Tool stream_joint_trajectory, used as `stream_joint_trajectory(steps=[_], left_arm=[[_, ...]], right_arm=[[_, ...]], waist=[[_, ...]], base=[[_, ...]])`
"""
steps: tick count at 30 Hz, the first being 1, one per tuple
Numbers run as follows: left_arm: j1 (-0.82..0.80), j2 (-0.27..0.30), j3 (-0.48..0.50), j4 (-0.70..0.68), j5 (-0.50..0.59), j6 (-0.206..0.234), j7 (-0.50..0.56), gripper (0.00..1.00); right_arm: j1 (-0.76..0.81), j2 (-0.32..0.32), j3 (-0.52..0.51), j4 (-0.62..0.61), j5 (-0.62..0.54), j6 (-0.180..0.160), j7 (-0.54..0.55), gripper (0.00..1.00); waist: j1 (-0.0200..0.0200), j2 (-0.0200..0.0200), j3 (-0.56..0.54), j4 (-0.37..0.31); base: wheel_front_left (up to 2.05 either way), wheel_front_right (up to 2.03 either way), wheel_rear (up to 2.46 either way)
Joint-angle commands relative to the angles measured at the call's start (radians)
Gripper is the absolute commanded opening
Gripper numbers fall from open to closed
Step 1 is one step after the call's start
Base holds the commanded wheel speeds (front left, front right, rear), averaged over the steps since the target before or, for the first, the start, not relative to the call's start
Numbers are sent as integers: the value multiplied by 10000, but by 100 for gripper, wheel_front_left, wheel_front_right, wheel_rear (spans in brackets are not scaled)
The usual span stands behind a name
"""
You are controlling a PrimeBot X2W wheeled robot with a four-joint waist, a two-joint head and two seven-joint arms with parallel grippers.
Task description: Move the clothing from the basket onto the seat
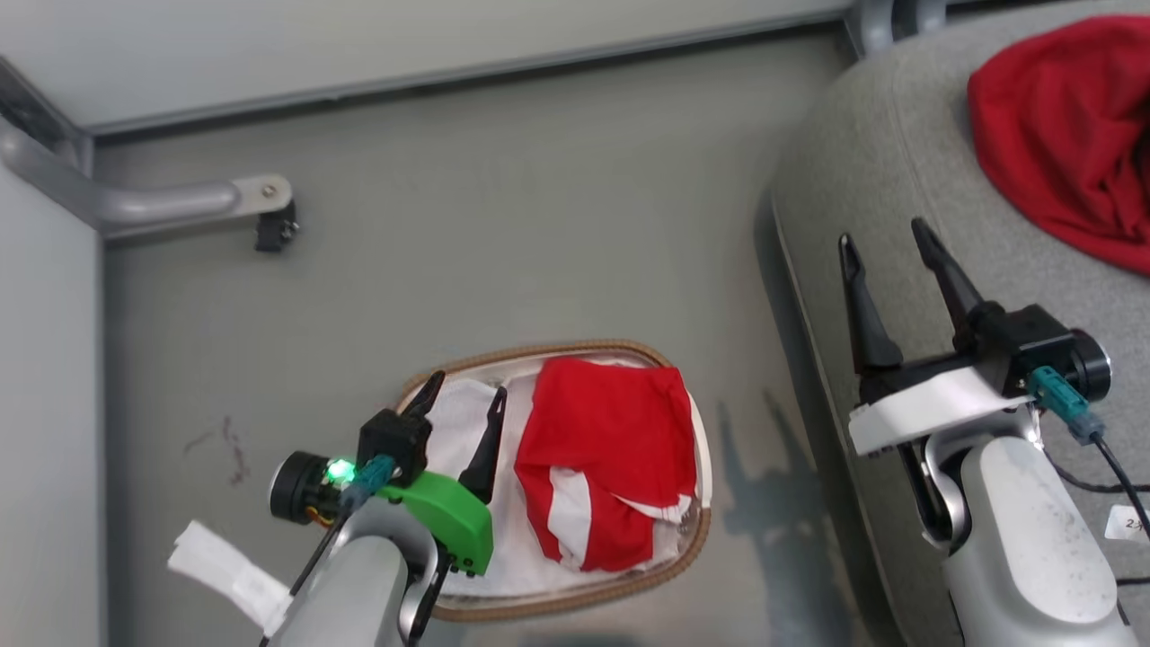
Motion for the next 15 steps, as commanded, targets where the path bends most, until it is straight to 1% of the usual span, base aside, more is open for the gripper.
stream_joint_trajectory(steps=[1, 5, 8, 15], left_arm=[[-466, 56, -124, 362, 121, -29, -9, 100], [-1192, 122, -301, 1354, 81, -28, -11, 100], [-1627, 273, -406, 1981, 50, -30, -10, 100], [-2282, 585, -506, 3031, -104, -29, -10, 100]], right_arm=[[-254, -27, 38, -176, 104, -14, -21, 100], [-611, -25, 226, -639, 305, -14, -23, 100], [-852, -25, 339, -940, 374, -14, -21, 100], [-1260, -19, 569, -1466, 746, -14, -21, 100]], waist=[[0, 0, 1515, -911], [0, 0, 2437, -1363], [0, 0, 3053, -1692], [0, 0, 4084, -2245]], base=[[0, 0, 0], [0, 0, 0], [0, 0, 0], [0, 0, 0]])
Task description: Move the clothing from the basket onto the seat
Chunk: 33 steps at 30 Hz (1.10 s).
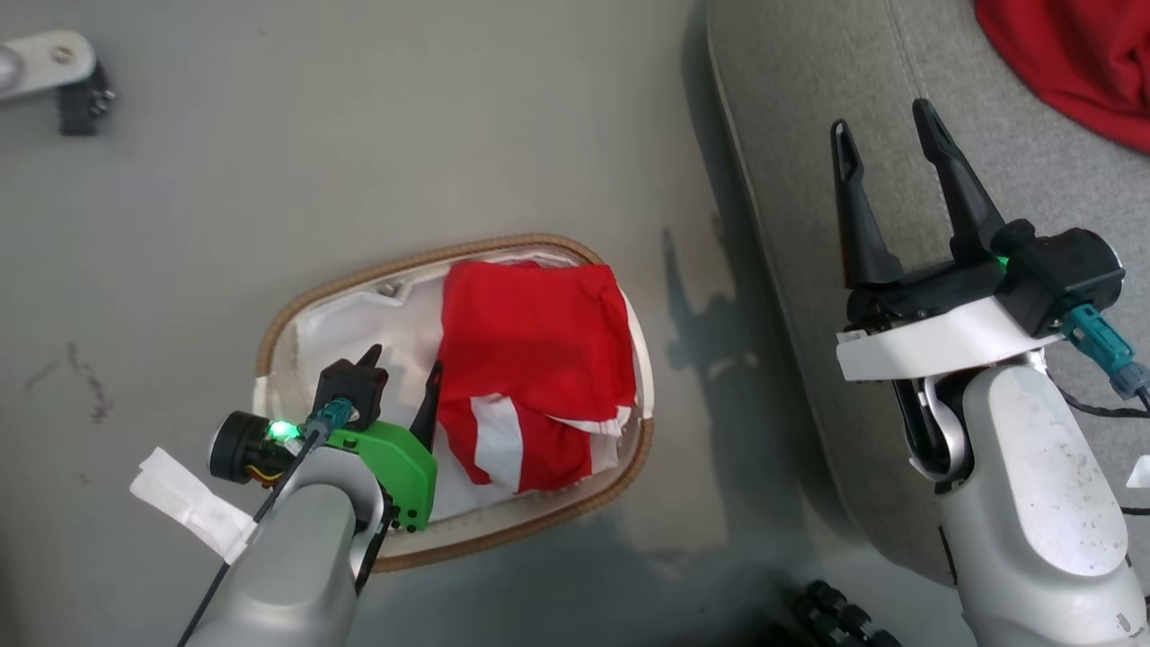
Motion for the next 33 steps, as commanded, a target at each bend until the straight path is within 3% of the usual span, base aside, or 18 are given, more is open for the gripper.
stream_joint_trajectory(steps=[1, 15, 16, 17, 19, 20, 33], left_arm=[[-275, 143, -40, 94, -53, -27, -9, 100], [-908, 349, -772, 839, -582, -28, -10, 100], [-961, 354, -840, 881, -647, -28, -10, 93], [-994, 356, -895, 909, -711, -28, -9, 55], [-1028, 349, -1031, 928, -853, -28, -9, 14], [-1032, 343, -1097, 924, -926, -28, -9, 0], [-843, 323, -1708, 381, -1413, -28, -9, 0]], right_arm=[[-193, -7, 35, -90, 108, -14, -21, 100], [-477, -12, 158, -376, 541, -14, -21, 100], [-479, -10, 150, -383, 553, -14, -21, 100], [-478, -12, 140, -383, 559, -14, -21, 100], [-469, -12, 112, -357, 561, -14, -21, 100], [-466, -12, 99, -337, 555, -14, -21, 100], [-294, -16, -28, 19, 228, -14, -21, 100]], waist=[[-1, 0, 1220, -1000], [-1, 0, 1974, -1461], [-1, 0, 1989, -1474], [-1, 0, 1995, -1480], [-1, 0, 1984, -1479], [-1, 0, 1971, -1472], [-1, 0, 1219, -999]], base=[[0, 0, 0], [0, 0, 0], [0, 0, 0], [0, 0, 0], [0, 0, 0], [0, 0, 0], [0, 0, 0]])
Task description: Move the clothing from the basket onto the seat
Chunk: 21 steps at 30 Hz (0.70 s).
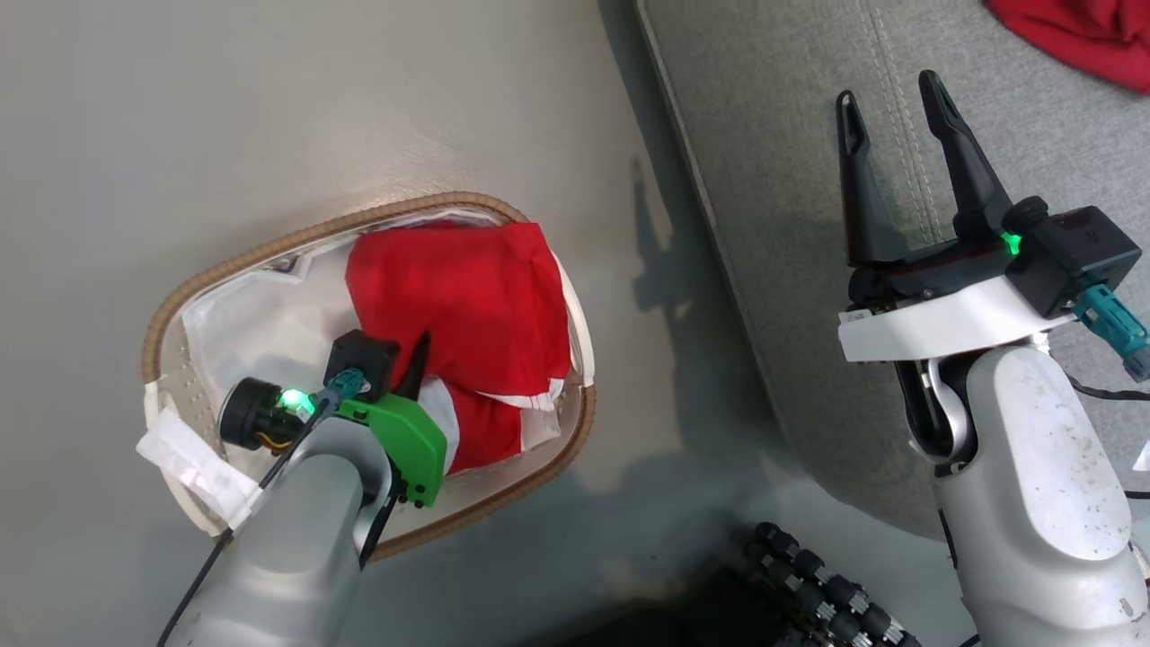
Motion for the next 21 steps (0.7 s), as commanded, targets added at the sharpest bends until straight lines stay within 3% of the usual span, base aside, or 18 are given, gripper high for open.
stream_joint_trajectory(steps=[1, 12, 21], left_arm=[[117, 61, -41, -196, -75, -28, -10, 0], [927, 305, -615, -2113, 331, -28, -9, 0], [848, 1238, -1666, -3726, 584, -28, -10, 0]], right_arm=[[135, -29, -60, 102, -143, -14, -21, 100], [924, -34, -306, 684, -820, -14, -21, 100], [2045, -34, -407, 1074, -977, -14, -21, 100]], waist=[[-1, 0, -428, 287], [-1, 0, -2609, 1258], [-1, 0, -4881, 1831]], base=[[0, 0, 0], [0, 0, 0], [0, 0, 0]])
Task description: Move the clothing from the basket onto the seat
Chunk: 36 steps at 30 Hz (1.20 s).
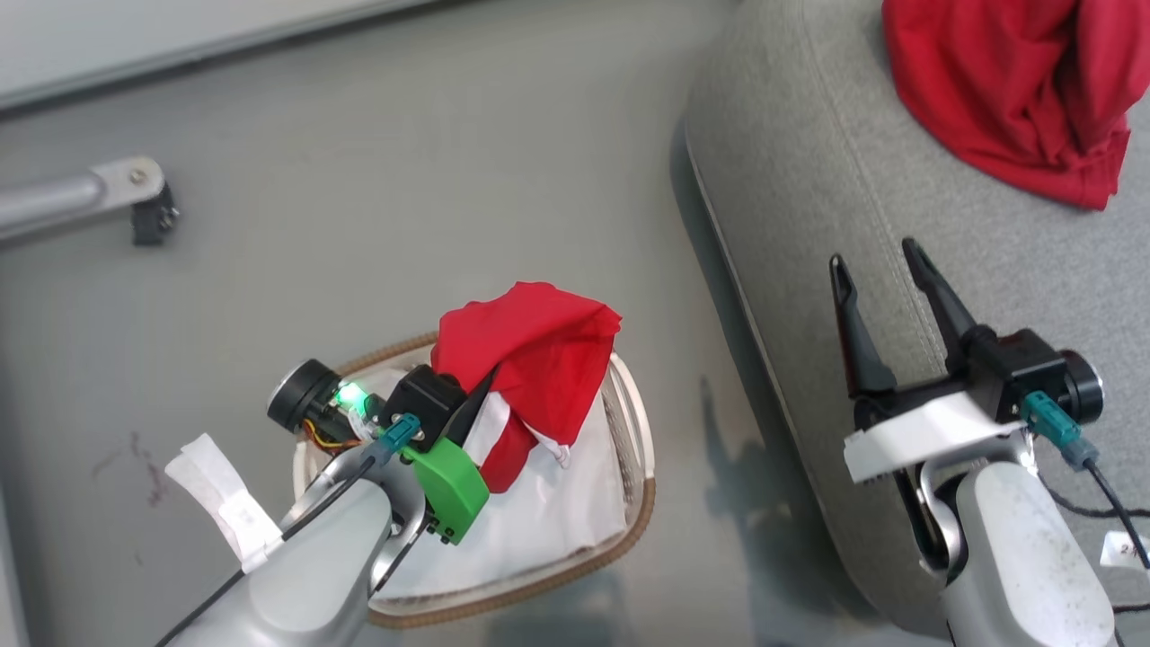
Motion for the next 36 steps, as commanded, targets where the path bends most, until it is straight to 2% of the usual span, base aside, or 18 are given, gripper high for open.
stream_joint_trajectory(steps=[1, 9, 18, 26, 36], left_arm=[[-141, 172, -145, -209, 22, -28, -10, 0], [-1342, 1163, -1371, -1351, -117, -27, -9, 0], [-2895, 1779, -1680, -2327, -264, -16, 200, 0], [-3700, 1718, -1815, -2928, -226, -16, 306, 0], [-3686, 1525, -2232, -3438, -298, -14, 408, 0]], right_arm=[[301, -42, -15, 75, 17, -14, -22, 100], [1263, -40, 39, 281, 0, -14, -21, 100], [1652, -40, 434, 134, 88, -14, -21, 100], [1389, -42, 1113, 72, 228, -14, -21, 100], [636, -39, 1970, -537, 524, -14, -21, 100]], waist=[[0, 0, -1721, 713], [0, 0, -3365, 1005], [0, 0, -4218, 1144], [0, 0, -4466, 1239], [0, 0, -4506, 1368]], base=[[0, 0, 0], [0, 0, 0], [0, 0, 0], [0, 0, 0], [0, 0, 0]])
